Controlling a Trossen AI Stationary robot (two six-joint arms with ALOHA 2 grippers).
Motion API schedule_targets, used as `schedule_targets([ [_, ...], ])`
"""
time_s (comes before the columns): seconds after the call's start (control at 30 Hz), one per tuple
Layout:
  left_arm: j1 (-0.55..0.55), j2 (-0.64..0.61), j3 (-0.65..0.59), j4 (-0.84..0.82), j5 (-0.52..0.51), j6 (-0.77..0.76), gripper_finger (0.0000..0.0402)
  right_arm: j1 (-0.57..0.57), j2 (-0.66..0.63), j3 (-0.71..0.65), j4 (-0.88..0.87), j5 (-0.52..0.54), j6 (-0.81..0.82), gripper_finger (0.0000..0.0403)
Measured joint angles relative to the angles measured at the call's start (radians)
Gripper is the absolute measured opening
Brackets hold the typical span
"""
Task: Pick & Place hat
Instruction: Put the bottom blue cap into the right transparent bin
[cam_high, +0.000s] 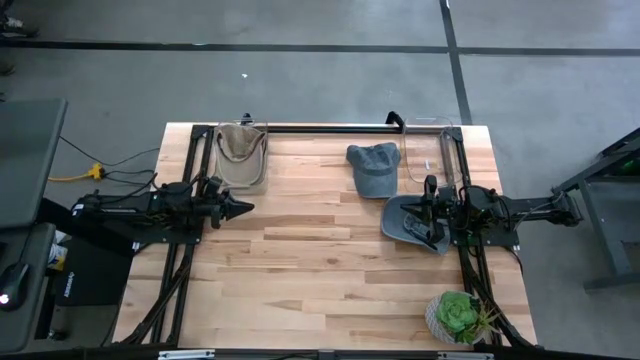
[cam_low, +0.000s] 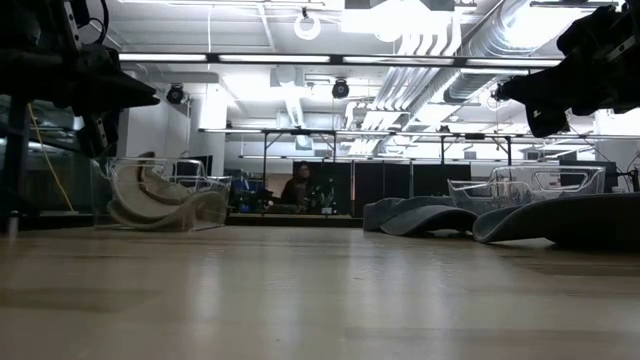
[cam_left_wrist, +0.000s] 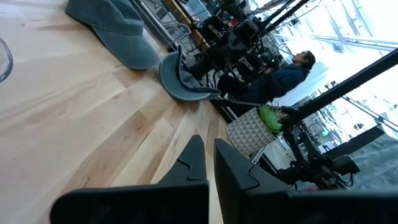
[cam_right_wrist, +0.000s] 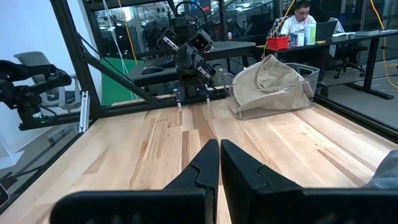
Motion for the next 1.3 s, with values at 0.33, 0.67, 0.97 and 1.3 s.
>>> schedule_targets([
  [0.33, 0.000, 0.000, 0.000, 0.000, 0.000, 0.000, 0.0001, 0.000, 0.000, 0.000, 0.000, 0.012, 0.000, 0.0012],
  [0.67, 0.000, 0.000, 0.000, 0.001, -0.001, -0.001, 0.0001, 0.000, -0.007, 0.000, 0.037, 0.019, 0.001, 0.0012],
  [0.97, 0.000, 0.000, 0.000, 0.003, -0.002, -0.001, 0.0001, 0.000, -0.007, 0.000, 0.034, 0.068, 0.003, 0.0012],
  [1.3, 0.000, 0.000, 0.000, 0.004, -0.001, -0.001, 0.0001, 0.000, 0.016, 0.177, -0.301, 0.205, 0.041, 0.0055],
])
